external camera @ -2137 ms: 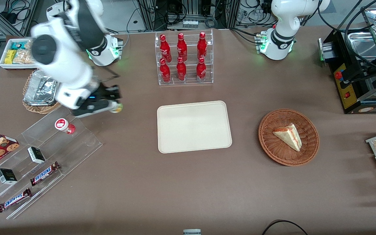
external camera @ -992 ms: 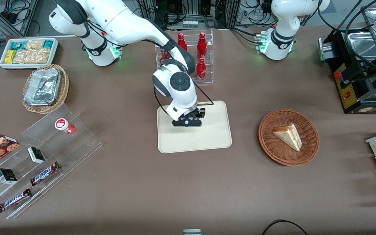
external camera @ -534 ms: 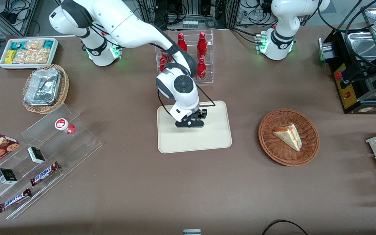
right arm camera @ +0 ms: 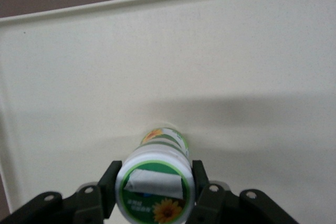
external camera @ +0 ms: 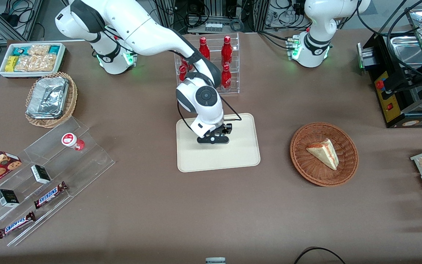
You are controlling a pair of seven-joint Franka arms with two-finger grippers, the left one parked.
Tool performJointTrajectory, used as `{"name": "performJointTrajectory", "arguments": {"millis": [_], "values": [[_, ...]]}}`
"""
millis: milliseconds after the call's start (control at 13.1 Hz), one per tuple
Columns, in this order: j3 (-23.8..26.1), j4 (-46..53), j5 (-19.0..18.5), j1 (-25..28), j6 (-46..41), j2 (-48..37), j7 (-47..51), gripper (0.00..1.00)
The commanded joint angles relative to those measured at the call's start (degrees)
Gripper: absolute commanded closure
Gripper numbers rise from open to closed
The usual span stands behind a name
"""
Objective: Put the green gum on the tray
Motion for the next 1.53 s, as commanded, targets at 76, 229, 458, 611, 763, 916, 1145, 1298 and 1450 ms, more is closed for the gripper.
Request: {"name": "performJointTrajectory", "arguments": {"millis": [76, 229, 458, 611, 763, 916, 1145, 1298, 1450], "values": [[-0.54, 1.68, 1.22, 0.49, 0.32, 0.42, 0.40, 0.00], [-0.54, 0.98, 1.13, -0.30, -0.64, -1.51, 0.14, 0.00], [-1.06, -0.78, 0.61, -1.26, -7.99, -7.83, -0.65, 0.00], [-1.07, -1.65, 0.43, -3.89, -17.22, -14.31, -1.61, 0.00], [-1.07, -4.81, 0.43, -8.45, -25.04, -22.05, -10.71, 0.00], [-1.07, -5.61, 0.43, -13.37, -32.25, -28.47, -16.63, 0.00], [-1.07, -5.62, 0.34, -23.12, -42.90, -35.68, -27.16, 0.00], [-1.07, -5.62, 0.34, -29.54, -46.77, -39.21, -33.31, 0.00], [-1.07, -5.62, 0.34, -36.13, -48.98, -41.32, -39.39, 0.00]]}}
